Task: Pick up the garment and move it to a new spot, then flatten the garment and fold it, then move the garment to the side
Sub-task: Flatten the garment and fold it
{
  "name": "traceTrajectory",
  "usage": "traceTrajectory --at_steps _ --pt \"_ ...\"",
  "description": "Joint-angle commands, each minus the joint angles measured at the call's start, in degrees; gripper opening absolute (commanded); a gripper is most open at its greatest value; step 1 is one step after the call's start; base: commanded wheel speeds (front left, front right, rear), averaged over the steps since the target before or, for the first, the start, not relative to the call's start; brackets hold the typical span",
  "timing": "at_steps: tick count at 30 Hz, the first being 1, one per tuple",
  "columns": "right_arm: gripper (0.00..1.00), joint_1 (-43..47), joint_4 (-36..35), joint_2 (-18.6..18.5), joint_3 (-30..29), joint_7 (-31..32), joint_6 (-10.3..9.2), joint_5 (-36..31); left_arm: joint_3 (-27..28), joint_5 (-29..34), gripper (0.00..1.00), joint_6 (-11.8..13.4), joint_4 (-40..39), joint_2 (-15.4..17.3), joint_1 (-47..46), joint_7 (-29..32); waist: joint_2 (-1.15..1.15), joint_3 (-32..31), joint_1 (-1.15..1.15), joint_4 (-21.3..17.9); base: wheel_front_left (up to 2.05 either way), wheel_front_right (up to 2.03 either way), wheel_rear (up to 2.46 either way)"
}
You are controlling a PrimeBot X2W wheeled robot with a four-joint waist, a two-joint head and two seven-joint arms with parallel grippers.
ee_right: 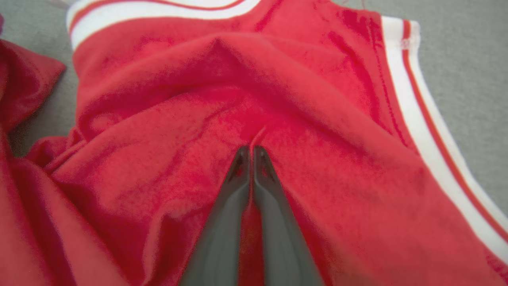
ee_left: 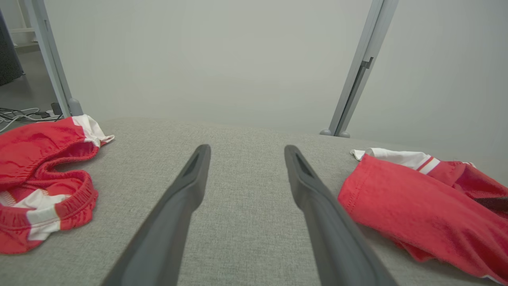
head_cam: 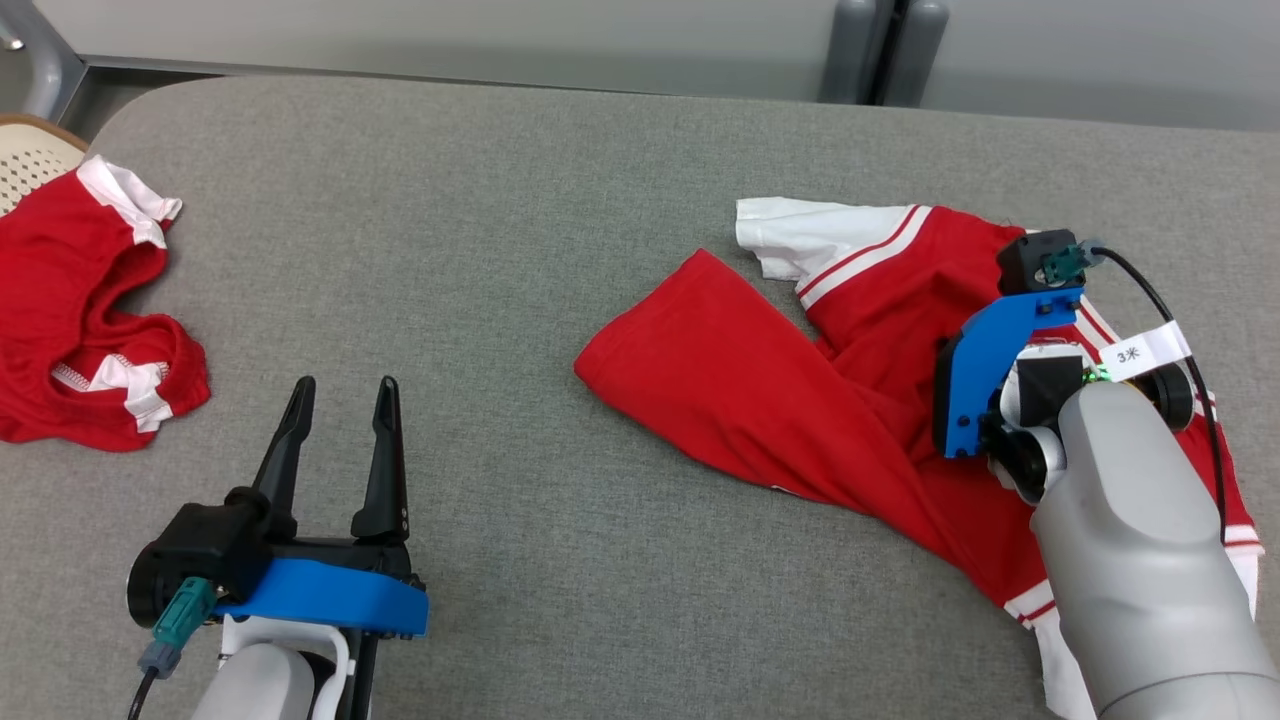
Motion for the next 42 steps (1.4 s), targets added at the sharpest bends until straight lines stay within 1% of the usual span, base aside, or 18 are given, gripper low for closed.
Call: traceTrajectory --at_steps 1,8,12,14,16,17,18,24,29,31,33,37,42 --pt "0.00 -1.6 0.7 0.2 -0.2 -1.9 0.05 0.5 0.3 0.5 1.00 -0.3 0.1 -0.2 -1.0 -0.3 0.00 0.6 0.00 0.4 0.00 0.00 0.00" --pt "0.00 -7.9 4.0 0.1 -1.8 -12.2 0.04 -0.4 0.8 1.4 1.00 -1.2 0.6 -1.1 -2.2 -0.3 0.00 1.4 0.00 1.3 0.00 0.00 0.00" --pt "0.00 -11.1 5.7 0.1 -3.9 -18.6 0.04 -1.4 1.3 2.0 1.00 -1.6 0.7 -1.6 -2.5 -0.3 0.00 1.4 0.00 1.7 0.00 0.00 0.00" --pt "0.00 -12.7 6.8 0.1 -4.5 -22.7 0.04 -0.3 1.4 2.3 1.00 -2.0 0.9 -2.0 -2.5 -0.3 0.00 1.3 0.00 2.0 0.00 0.00 0.00" --pt "0.00 -13.1 8.9 0.1 -4.6 -25.3 0.04 0.0 1.6 2.6 1.00 -2.3 1.2 -2.3 -2.4 -0.3 0.00 1.0 0.00 2.2 0.00 0.00 0.00" --pt "0.93 -13.3 10.2 0.1 -4.7 -26.0 0.04 0.7 1.7 2.7 1.00 -2.4 1.3 -2.4 -2.3 -0.3 0.00 0.8 0.00 2.2 0.00 0.00 0.00" --pt "1.00 -13.7 11.3 0.1 -4.6 -26.7 0.04 0.9 1.9 2.8 1.00 -2.5 1.5 -2.5 -2.1 -0.3 0.00 0.5 0.00 2.1 0.00 0.00 0.00" --pt "1.00 -12.4 16.1 0.1 -1.9 -31.2 0.04 2.5 2.9 3.5 1.00 -2.9 2.4 -2.6 -0.6 -0.3 0.00 -2.0 0.00 0.9 0.00 0.00 0.00" --pt "1.00 -8.6 15.6 0.1 2.5 -37.5 0.04 5.5 3.8 3.7 1.00 -2.8 2.8 -2.3 1.4 -0.3 0.00 -5.2 0.00 -1.1 0.00 0.00 0.00" --pt "1.00 -5.5 13.3 0.1 5.5 -39.8 0.04 8.0 4.3 3.8 1.00 -2.5 2.8 -2.0 2.9 -0.3 0.00 -7.1 0.00 -2.9 0.00 0.00 0.00" --pt "1.00 -3.0 10.9 0.1 7.0 -40.9 0.04 7.5 4.6 3.8 1.00 -2.2 2.6 -1.7 3.9 -0.3 0.00 -8.2 0.00 -4.0 0.00 0.00 0.00" --pt "1.00 3.4 3.9 -0.1 7.7 -42.0 0.04 6.3 4.6 3.8 1.00 -1.9 2.5 -1.3 5.9 -0.2 0.00 -10.1 0.00 -5.9 0.00 0.00 0.00" --pt "1.00 13.2 -6.6 -0.1 6.3 -41.6 0.04 6.0 4.9 3.3 1.00 -1.5 2.6 -0.8 7.4 0.0 0.00 -11.0 0.00 -7.8 0.00 0.00 0.00"
